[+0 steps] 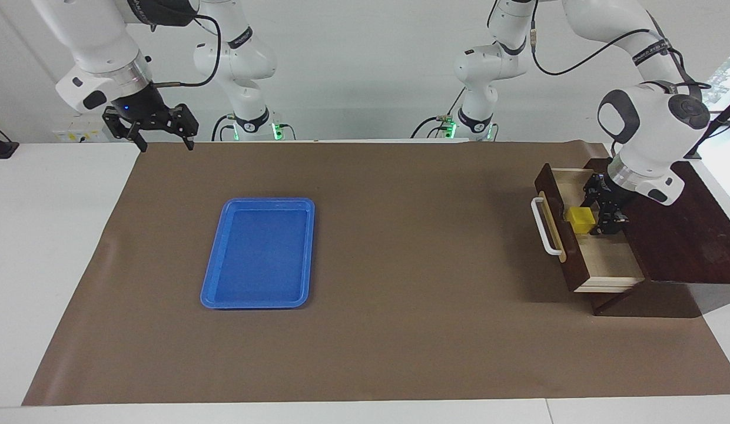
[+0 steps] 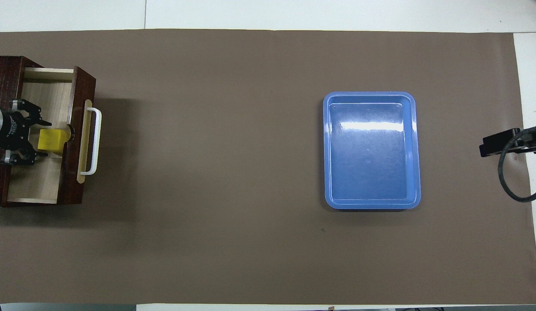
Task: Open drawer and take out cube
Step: 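Lower the left gripper into the drawer and grasp the yellow cube, then lift the cube with the left gripper while the right gripper approaches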
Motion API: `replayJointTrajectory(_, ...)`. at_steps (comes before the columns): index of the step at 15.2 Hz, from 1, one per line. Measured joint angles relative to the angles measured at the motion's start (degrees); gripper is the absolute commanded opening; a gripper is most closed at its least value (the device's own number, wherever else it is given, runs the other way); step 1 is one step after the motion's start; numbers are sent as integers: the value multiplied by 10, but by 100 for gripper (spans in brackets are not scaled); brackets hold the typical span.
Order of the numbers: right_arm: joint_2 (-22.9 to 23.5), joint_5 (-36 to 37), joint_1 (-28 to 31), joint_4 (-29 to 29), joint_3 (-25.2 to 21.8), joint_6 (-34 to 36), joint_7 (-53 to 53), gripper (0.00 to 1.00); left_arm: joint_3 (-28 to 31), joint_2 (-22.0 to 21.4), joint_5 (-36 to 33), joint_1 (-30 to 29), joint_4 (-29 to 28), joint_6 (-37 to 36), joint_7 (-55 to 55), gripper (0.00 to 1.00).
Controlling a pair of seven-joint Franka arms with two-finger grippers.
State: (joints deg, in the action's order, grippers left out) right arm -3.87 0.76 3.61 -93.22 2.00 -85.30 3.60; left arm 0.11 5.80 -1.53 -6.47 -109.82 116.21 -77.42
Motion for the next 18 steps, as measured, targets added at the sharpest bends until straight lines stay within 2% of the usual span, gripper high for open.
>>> replayJointTrajectory(2,0,0,0,-2,0,0,-4,100,0,0,0,0,0,0,0,34)
replayJointTrajectory(3,0,-2,0,-3,0,0,-11,100,0,0,0,0,0,0,0,13)
replayJointTrajectory(4,0,-8,0,-5,0,0,-22,100,0,0,0,0,0,1,0,0)
replayJointTrajectory(8,0,-53,0,-13,1,0,-103,100,-1,0,0,0,4,1,0,0)
replayJointTrajectory(12,0,-110,-4,-26,6,0,-223,100,-2,1,0,0,38,-19,0,0)
replayJointTrajectory(14,0,-135,-19,-36,8,0,-299,100,-2,7,0,0,79,-56,0,0)
replayJointTrajectory(18,1,-201,-47,-52,10,-4,-450,100,-13,37,1,6,192,-184,-3,0)
